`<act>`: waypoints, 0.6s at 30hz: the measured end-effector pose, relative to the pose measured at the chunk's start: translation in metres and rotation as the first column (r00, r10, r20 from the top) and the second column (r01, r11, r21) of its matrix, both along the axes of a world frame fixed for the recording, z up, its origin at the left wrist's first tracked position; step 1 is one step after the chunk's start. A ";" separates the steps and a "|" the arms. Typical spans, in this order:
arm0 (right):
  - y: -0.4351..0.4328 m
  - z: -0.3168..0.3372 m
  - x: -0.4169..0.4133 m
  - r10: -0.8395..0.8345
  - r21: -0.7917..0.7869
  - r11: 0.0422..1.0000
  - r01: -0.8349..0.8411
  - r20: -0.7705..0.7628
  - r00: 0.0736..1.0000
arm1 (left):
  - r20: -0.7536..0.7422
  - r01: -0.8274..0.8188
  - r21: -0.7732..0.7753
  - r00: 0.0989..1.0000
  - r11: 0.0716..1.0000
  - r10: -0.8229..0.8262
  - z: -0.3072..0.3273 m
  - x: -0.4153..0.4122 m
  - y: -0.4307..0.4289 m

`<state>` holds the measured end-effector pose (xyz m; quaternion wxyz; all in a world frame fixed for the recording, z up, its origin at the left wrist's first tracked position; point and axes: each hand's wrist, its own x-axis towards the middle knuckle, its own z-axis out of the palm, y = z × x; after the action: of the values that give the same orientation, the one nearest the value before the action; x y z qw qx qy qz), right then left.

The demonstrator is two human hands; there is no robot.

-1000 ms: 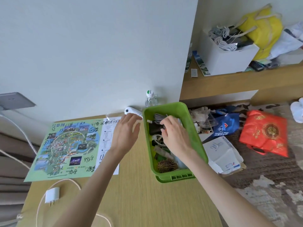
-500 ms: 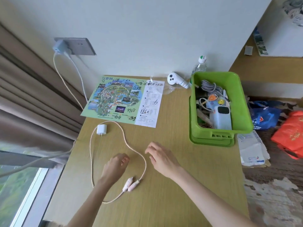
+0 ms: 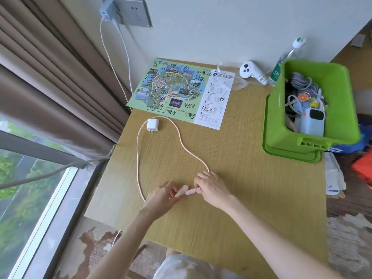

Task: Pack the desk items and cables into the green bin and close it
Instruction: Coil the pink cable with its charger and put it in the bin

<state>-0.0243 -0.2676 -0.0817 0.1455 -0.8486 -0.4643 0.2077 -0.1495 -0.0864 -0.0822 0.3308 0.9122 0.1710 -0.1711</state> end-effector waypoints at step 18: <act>0.064 0.052 0.040 -0.498 0.155 0.689 0.708 -0.610 0.617 | 0.245 -0.124 0.137 0.965 0.983 0.088 0.026 0.103 0.085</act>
<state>0.0154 -0.2039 -0.0292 0.4900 -0.8198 -0.1170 0.2724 -0.0465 -0.0018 -0.0561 0.2873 0.9381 0.1913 -0.0290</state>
